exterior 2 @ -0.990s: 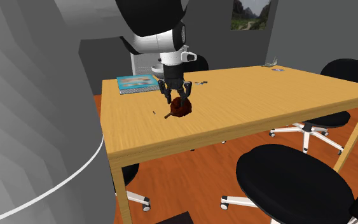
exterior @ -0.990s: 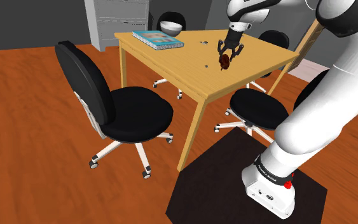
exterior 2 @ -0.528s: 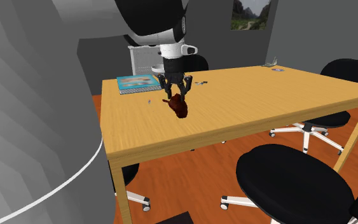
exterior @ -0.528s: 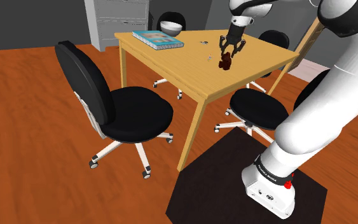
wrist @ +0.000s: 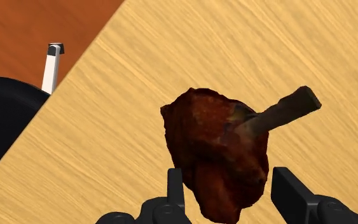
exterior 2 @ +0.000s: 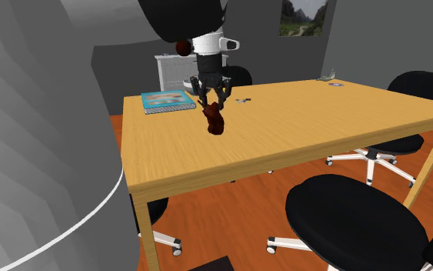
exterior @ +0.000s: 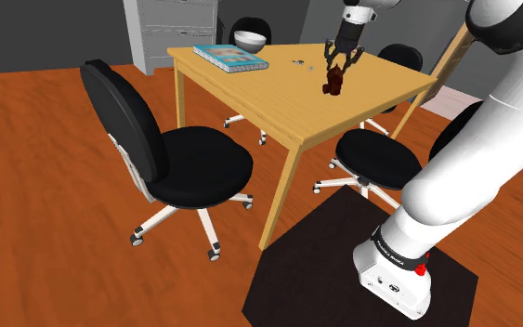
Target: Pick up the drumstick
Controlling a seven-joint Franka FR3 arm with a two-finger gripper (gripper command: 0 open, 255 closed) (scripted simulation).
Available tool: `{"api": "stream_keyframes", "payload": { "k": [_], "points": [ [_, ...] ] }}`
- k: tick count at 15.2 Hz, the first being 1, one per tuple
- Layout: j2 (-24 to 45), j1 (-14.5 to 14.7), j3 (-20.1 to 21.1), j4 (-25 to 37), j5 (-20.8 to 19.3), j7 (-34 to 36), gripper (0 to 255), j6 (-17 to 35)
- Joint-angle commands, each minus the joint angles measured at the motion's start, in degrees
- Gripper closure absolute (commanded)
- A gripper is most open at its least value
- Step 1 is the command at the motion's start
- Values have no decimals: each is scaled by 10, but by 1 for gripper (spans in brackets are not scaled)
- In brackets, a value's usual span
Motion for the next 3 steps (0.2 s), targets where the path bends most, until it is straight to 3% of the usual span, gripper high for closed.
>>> {"api": "stream_keyframes", "payload": {
  "k": [1, 3],
  "points": [
    [0, 0, 0, 15, 0, -1, 255, -15],
    [0, 0, 0, 17, 0, -1, 255, -16]
  ]
}}
